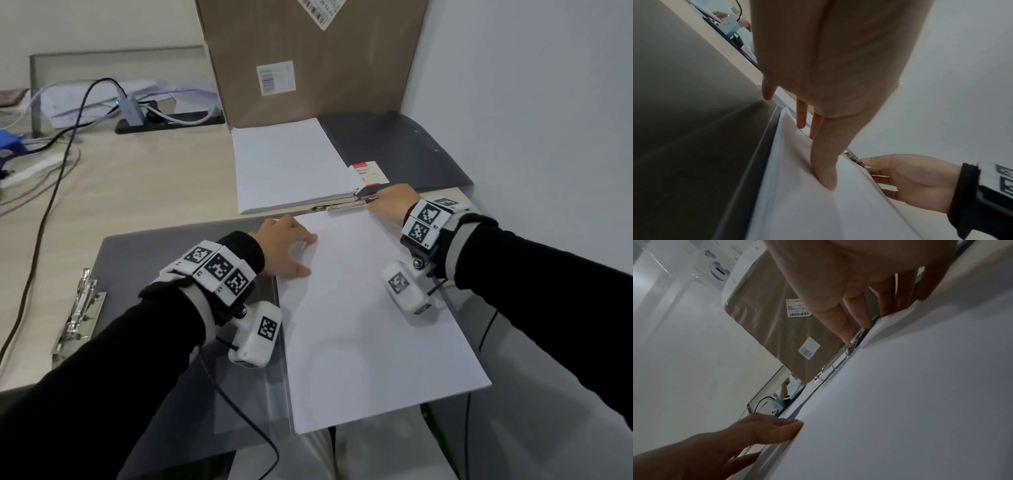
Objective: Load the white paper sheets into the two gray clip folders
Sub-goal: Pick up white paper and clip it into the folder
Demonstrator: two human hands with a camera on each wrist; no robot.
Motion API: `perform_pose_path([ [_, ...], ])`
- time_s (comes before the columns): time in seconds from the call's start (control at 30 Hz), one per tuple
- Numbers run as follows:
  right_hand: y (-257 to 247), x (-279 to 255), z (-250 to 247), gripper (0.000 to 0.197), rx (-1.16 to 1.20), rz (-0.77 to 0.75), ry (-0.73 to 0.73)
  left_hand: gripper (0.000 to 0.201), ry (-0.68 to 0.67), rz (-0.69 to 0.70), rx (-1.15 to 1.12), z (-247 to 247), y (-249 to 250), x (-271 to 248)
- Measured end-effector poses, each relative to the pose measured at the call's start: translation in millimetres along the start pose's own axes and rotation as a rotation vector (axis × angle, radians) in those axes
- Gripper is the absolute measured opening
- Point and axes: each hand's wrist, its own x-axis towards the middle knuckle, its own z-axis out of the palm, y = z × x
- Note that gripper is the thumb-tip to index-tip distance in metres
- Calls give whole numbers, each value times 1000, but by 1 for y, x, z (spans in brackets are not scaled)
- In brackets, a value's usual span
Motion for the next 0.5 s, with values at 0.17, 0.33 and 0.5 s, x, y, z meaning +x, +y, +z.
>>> perform_pose_path([
  [0.17, -4, -14, 1, 11, 157, -155, 144, 66, 16, 15, -27, 4, -6, 1],
  [0.33, -29, -33, 4, 44, 71, -375, 24, 67, 20, 25, -1, 4, -8, 2],
  [0.5, -45, -28, 16, 34, -207, -440, -76, 70, 5, 8, 11, 9, -12, 4],
])
